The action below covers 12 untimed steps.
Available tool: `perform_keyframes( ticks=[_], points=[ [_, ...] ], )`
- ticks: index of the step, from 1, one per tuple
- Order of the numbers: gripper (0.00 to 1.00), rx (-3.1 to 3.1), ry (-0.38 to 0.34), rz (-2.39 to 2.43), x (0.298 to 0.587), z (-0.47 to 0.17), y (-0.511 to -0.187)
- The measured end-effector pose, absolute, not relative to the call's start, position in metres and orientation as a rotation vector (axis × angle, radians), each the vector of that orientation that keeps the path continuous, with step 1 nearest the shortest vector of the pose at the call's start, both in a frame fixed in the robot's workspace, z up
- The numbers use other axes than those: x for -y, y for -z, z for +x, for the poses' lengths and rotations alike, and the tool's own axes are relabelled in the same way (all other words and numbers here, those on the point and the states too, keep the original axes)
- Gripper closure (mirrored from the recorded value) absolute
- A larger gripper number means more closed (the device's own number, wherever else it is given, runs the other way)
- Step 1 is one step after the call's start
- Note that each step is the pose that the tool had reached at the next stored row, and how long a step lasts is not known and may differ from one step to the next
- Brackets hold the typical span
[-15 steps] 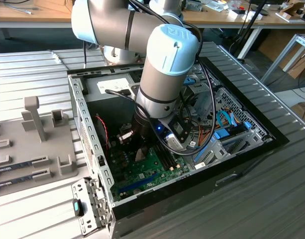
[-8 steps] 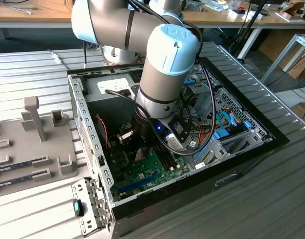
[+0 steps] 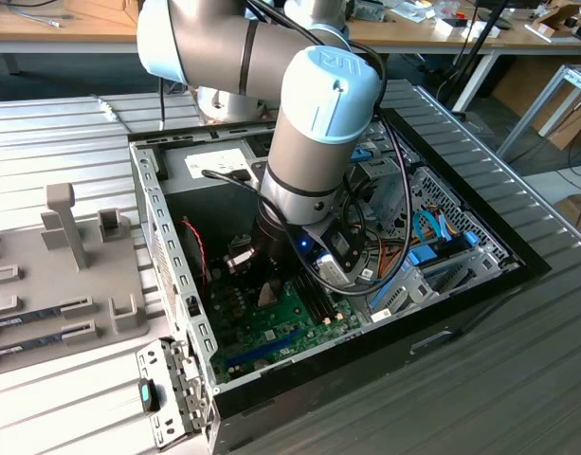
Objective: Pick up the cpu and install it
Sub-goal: 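Place the cpu into insertion slot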
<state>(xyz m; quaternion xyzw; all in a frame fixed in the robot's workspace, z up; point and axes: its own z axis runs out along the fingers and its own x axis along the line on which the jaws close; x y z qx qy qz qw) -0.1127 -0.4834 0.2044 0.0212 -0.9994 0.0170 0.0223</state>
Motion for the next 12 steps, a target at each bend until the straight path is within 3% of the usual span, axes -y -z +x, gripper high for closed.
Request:
perform_keyframes(
  ticks=[12],
  points=[
    [0.60, 3.095, -0.053, 0.055, 0.4835, -0.1129, -0.1982]
  ],
)
